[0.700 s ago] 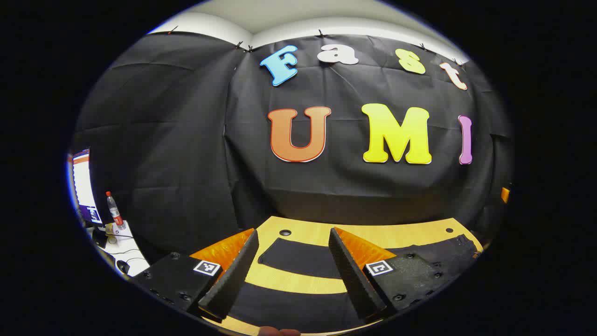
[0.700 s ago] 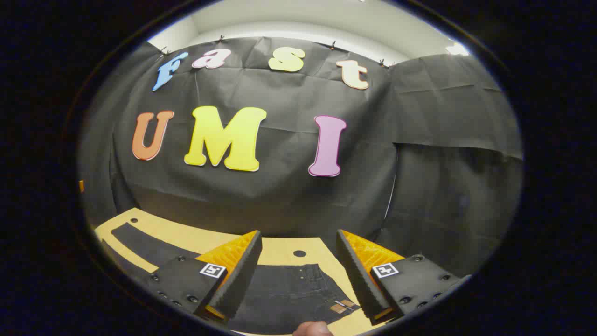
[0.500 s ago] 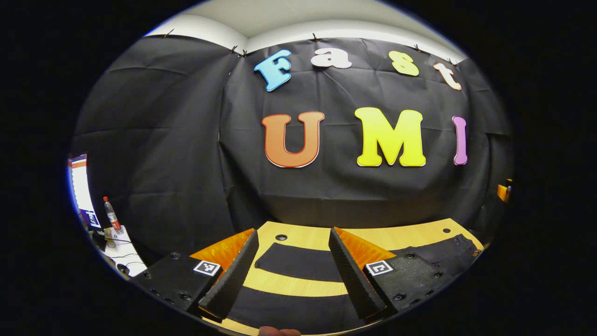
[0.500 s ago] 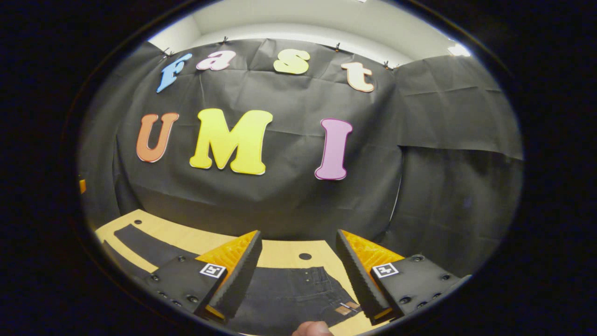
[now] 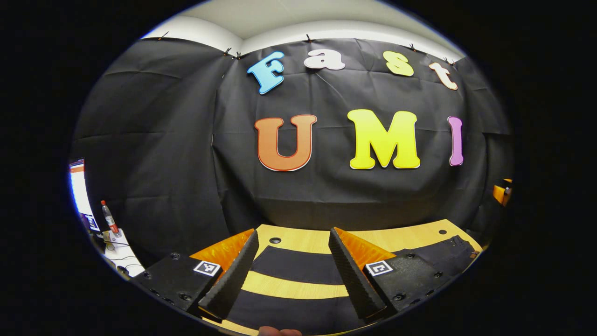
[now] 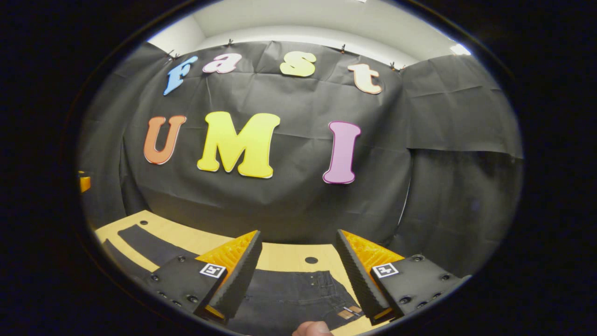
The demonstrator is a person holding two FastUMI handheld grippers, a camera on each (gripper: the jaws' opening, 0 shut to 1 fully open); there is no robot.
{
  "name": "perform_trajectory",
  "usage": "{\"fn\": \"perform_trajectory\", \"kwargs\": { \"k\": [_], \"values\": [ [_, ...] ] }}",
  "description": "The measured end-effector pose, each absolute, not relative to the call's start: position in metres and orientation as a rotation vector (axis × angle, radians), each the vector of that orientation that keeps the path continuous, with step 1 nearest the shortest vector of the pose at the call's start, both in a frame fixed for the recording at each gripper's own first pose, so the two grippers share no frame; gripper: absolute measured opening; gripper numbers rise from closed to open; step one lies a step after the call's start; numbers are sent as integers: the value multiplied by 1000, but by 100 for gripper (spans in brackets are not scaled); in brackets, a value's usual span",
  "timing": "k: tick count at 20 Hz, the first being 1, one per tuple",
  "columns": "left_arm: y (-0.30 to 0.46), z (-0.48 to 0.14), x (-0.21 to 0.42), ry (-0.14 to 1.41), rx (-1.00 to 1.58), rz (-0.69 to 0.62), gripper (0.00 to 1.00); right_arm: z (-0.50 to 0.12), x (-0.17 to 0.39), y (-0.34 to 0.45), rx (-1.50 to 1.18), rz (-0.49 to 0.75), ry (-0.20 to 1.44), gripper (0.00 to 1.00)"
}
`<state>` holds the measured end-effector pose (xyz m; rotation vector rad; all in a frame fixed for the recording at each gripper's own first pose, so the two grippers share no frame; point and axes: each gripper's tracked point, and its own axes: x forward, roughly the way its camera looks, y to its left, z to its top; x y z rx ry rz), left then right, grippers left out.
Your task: Grasp the waist and the cuffs of the jeans and fold them to make the two legs overlap; first hold the waist and fold one-third of the jeans toward the cuffs, then hold the cuffs and fold the remaining one-third in the same direction to finish folding.
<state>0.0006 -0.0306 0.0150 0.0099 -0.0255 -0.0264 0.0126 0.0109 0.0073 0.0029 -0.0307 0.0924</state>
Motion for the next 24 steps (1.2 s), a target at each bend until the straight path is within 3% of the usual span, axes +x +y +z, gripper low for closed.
{"fn": "perform_trajectory", "kwargs": {
  "k": [9, 14, 17, 20, 22, 24],
  "values": [
    [-25, -7, -4, 52, -35, 37, 97, -25, 28, -16, 21, 90, 49, 97],
    [14, -62, -17, 224, -182, 54, 97, -79, 22, -57, 126, 77, 267, 98],
    [36, -131, -37, 430, -386, 55, 98, -132, 7, -74, 272, 96, 474, 98],
    [52, -199, -59, 635, -711, 145, 99, -188, -14, -88, 477, 73, 678, 100],
    [56, -229, -65, 700, -974, 214, 99, -220, -26, -91, 603, 44, 774, 93],
    [54, -247, -67, 749, -1190, 270, 100, -246, -36, -89, 730, 18, 857, 98]
  ]
}}
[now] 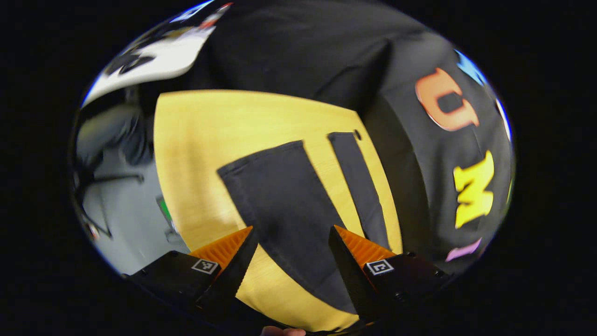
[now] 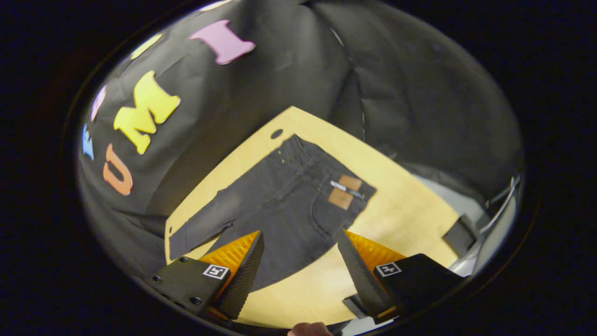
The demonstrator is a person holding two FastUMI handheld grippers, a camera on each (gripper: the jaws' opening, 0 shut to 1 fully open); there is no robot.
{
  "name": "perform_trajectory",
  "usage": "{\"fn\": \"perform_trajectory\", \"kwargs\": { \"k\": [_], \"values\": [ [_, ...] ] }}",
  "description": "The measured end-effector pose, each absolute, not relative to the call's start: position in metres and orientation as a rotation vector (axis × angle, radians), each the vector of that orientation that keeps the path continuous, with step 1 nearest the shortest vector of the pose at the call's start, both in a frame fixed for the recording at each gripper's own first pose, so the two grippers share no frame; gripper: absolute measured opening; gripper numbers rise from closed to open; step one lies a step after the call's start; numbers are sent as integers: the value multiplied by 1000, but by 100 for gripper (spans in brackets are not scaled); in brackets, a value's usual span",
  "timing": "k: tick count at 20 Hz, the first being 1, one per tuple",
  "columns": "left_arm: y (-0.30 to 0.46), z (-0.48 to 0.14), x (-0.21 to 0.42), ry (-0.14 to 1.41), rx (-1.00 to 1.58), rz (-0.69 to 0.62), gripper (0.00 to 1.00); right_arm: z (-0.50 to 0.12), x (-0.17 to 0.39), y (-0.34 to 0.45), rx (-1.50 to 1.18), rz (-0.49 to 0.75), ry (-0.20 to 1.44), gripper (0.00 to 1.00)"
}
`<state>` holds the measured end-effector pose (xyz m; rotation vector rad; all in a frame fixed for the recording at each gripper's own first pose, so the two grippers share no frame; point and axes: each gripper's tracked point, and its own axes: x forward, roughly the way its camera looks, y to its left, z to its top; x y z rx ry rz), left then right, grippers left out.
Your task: Grasp the waist and the cuffs of the jeans and fold them to make the two legs overlap; first hold the waist and fold one-third of the jeans toward the cuffs, then hold the cuffs and fold the remaining one-third in the same direction to finish folding.
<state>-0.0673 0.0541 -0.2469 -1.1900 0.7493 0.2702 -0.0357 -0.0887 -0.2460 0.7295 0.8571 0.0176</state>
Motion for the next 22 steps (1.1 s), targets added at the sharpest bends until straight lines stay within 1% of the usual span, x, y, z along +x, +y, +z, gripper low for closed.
{"fn": "perform_trajectory", "kwargs": {
  "k": [2, 4, 6, 7, 9, 10, 11, 12, 16, 18, 20, 21, 22],
  "values": [
    [62, -254, -70, 761, -1286, 340, 99, -268, -41, -94, 832, -17, 903, 98],
    [79, -261, -69, 760, -1308, 382, 99, -285, -38, -99, 920, -58, 921, 98],
    [73, -258, -58, 762, -1325, 383, 100, -302, -27, -107, 1003, -119, 931, 98],
    [75, -258, -56, 767, -1331, 383, 98, -308, -21, -110, 1034, -147, 929, 98],
    [78, -260, -48, 752, -1349, 383, 98, -316, -12, -115, 1076, -184, 933, 98],
    [78, -260, -42, 747, -1361, 382, 100, -323, -7, -117, 1076, -196, 938, 92],
    [78, -258, -37, 743, -1366, 379, 98, -322, -1, -118, 1082, -189, 927, 92],
    [76, -258, -30, 738, -1368, 369, 99, -321, 5, -119, 1085, -184, 920, 95],
    [68, -254, -6, 736, -1343, 325, 98, -317, 35, -118, 1103, -138, 897, 95],
    [65, -253, 3, 741, -1334, 302, 98, -319, 35, -118, 1131, -112, 888, 95],
    [62, -253, 9, 751, -1312, 288, 98, -320, 31, -122, 1150, -130, 897, 95],
    [61, -255, 12, 762, -1299, 290, 97, -324, 31, -125, 1150, -165, 915, 93],
    [60, -259, 13, 776, -1296, 295, 95, -327, 31, -127, 1144, -205, 935, 79]
  ]
}}
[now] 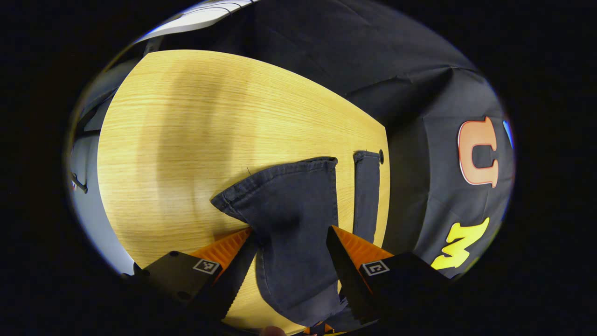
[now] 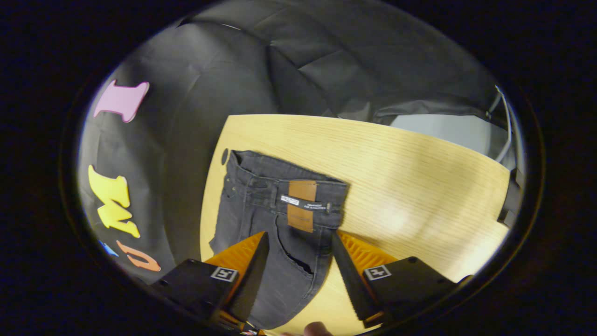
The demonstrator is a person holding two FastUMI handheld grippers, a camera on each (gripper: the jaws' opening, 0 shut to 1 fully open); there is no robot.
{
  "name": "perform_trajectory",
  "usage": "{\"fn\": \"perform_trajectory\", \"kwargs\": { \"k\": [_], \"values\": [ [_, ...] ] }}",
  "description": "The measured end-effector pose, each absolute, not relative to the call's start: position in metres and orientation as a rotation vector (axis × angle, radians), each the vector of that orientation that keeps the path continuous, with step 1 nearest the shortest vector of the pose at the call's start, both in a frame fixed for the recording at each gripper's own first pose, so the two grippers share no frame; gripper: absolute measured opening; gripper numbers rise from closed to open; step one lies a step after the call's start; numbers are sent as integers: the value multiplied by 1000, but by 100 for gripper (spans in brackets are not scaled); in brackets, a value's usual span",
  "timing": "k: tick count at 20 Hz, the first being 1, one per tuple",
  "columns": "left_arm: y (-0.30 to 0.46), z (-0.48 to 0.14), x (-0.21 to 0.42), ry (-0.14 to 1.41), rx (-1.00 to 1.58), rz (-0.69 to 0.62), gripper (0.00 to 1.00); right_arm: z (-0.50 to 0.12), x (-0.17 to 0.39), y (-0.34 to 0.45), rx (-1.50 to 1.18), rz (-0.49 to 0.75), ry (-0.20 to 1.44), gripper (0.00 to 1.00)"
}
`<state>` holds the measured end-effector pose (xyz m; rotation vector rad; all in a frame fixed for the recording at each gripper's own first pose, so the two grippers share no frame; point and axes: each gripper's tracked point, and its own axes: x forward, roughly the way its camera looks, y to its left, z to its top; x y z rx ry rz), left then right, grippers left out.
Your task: Grasp the waist and the cuffs of the jeans and fold them to make the two legs overlap; first hold the waist and fold one-third of the jeans toward the cuffs, then hold the cuffs and fold the remaining one-third in the same direction to finish folding.
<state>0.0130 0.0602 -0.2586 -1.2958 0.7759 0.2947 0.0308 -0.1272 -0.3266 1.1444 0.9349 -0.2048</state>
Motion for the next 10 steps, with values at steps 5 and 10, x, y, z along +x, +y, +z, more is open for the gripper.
{"fn": "perform_trajectory", "kwargs": {
  "k": [5, 10],
  "values": [
    [66, -272, 10, 835, -1327, 334, 48, -343, 29, -132, 1064, -338, 1037, 36],
    [65, -273, 8, 883, -1340, 328, 7, -340, 29, -132, 1120, -383, 1056, 4]
  ]
}}
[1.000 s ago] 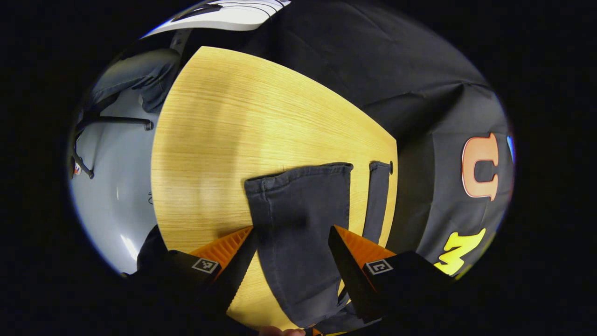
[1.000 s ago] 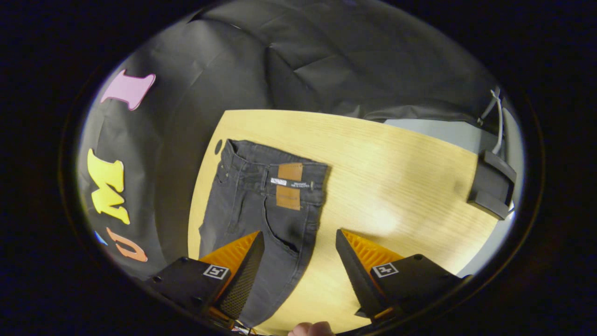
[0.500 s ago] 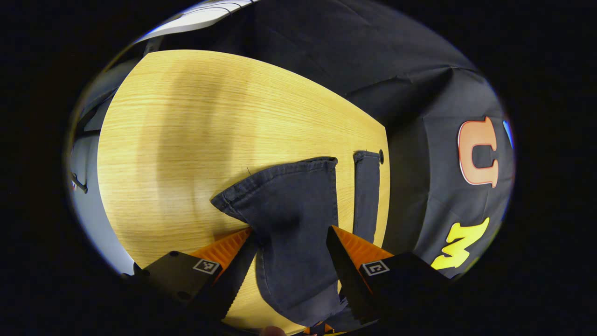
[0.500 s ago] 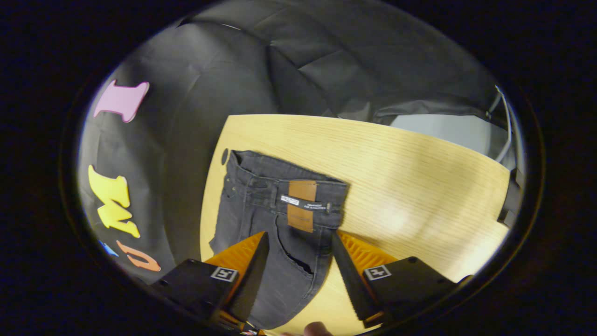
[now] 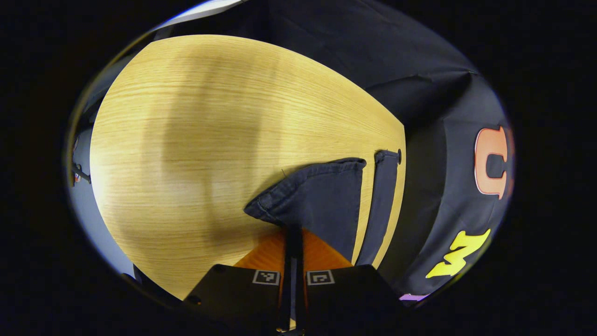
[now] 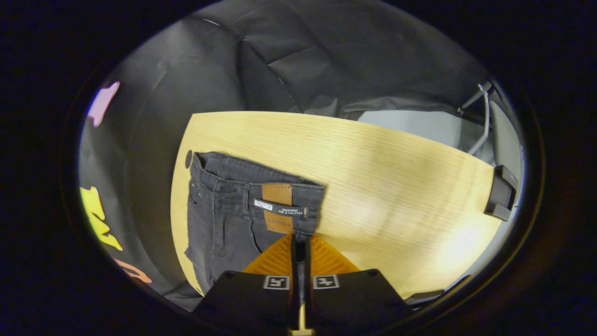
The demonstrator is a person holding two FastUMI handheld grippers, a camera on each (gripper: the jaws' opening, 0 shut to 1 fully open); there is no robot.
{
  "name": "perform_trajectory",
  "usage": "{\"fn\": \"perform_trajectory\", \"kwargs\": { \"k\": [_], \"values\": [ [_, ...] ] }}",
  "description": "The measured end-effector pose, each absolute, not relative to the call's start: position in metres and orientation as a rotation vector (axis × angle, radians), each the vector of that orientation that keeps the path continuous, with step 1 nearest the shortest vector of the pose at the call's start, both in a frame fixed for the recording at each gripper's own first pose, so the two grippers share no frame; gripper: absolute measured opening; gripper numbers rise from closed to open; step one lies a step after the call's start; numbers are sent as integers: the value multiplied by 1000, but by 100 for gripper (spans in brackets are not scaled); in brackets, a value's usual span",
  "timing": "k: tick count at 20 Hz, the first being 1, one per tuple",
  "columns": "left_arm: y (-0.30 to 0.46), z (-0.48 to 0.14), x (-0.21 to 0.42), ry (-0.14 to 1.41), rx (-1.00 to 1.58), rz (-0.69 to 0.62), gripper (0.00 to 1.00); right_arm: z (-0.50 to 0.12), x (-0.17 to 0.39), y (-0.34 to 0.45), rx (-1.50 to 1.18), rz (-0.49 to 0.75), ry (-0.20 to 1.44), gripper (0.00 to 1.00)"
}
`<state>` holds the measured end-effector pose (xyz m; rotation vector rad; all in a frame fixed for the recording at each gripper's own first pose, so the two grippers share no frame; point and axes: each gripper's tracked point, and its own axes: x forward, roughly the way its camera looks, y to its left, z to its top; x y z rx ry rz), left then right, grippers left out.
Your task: Grasp the waist and the cuffs of the jeans and fold them to make the two legs overlap; first hold the waist and fold one-third of the jeans toward the cuffs, then hold the cuffs and fold the remaining one-third in the same direction to finish folding.
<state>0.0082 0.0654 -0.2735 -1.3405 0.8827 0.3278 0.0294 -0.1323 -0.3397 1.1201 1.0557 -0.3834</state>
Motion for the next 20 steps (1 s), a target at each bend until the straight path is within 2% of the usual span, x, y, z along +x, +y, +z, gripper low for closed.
{"fn": "perform_trajectory", "kwargs": {
  "k": [1, 2, 9, 12, 13, 14, 16, 19, 20],
  "values": [
    [67, -270, 6, 889, -1340, 327, 5, -338, 29, -132, 1138, -389, 1049, 0],
    [67, -266, 7, 889, -1339, 318, 4, -334, 30, -133, 1155, -386, 1033, 3],
    [64, -209, 6, 908, -1248, 195, 3, -258, 28, -119, 1206, -277, 928, 3],
    [65, -182, 11, 948, -1142, 124, 4, -218, 32, -113, 1166, -215, 894, 3],
    [67, -176, 16, 955, -1108, 108, 0, -206, 36, -111, 1162, -195, 881, 3],
    [68, -171, 22, 968, -1068, 90, 3, -196, 44, -108, 1156, -178, 874, 3],
    [67, -165, 38, 1000, -967, 49, 4, -179, 60, -103, 1144, -151, 865, 0],
    [64, -163, 69, 1030, -780, -23, 3, -166, 87, -92, 1112, -123, 868, 2],
    [62, -160, 83, 1027, -737, -44, 3, -164, 97, -87, 1098, -115, 873, 7]
  ]
}}
